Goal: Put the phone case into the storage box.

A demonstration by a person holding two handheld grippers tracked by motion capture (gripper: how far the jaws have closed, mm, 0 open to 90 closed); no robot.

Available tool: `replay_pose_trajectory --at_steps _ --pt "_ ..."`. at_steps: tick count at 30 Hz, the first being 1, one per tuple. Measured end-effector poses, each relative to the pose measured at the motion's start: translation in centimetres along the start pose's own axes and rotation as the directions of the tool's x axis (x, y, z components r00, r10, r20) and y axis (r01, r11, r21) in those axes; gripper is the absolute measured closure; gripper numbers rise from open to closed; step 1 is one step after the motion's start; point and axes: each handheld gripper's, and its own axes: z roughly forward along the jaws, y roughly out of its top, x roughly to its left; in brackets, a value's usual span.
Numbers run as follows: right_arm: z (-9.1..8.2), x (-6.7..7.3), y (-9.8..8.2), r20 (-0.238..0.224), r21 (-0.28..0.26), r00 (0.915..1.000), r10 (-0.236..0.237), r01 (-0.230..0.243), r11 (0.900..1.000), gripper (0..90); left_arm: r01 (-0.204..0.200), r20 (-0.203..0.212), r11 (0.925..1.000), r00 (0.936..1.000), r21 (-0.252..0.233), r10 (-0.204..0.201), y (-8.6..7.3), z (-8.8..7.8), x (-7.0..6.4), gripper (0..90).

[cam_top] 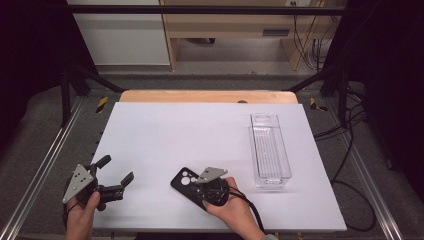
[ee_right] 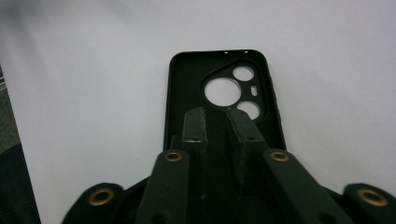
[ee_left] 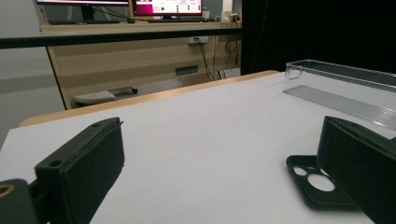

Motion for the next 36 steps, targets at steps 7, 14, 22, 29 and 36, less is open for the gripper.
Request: replay_pose_trajectory --at_steps 7,14,22,29,36 --pt "-0.5 0.1 0.1 0.0 -0.009 1.0 0.001 -0.001 1.0 51.4 0.004 -0.004 1.0 1.0 -0.001 -0.004 0.0 0.0 0.1 1.0" --pt "-0.9 0.2 0.0 0.016 -0.01 0.9998 -0.012 0.012 1.0 30.2 0.0 -0.004 1.0 1.0 0.002 0.0 0.0 0.0 0.0 1.0" --pt "-1.6 0.2 -0.2 0.034 -0.007 0.9987 0.038 -0.038 0.999 3.7 -0.007 -0.008 1.0 0.9999 0.004 0.007 0.0 0.0 0.0 1.0" --pt "-2.0 0.1 -0.9 0.032 0.027 0.9993 0.017 -0.018 0.999 6.2 -0.016 -0.007 0.9998 0.9999 0.01 0.016 0.0 0.0 -0.2 1.0" --pt "-2.4 -0.3 -1.6 0.039 0.05 0.999 0.021 -0.023 0.999 5.8 -0.014 -0.006 0.9998 0.9999 0.012 0.014 -0.1 0.1 -0.2 1.0"
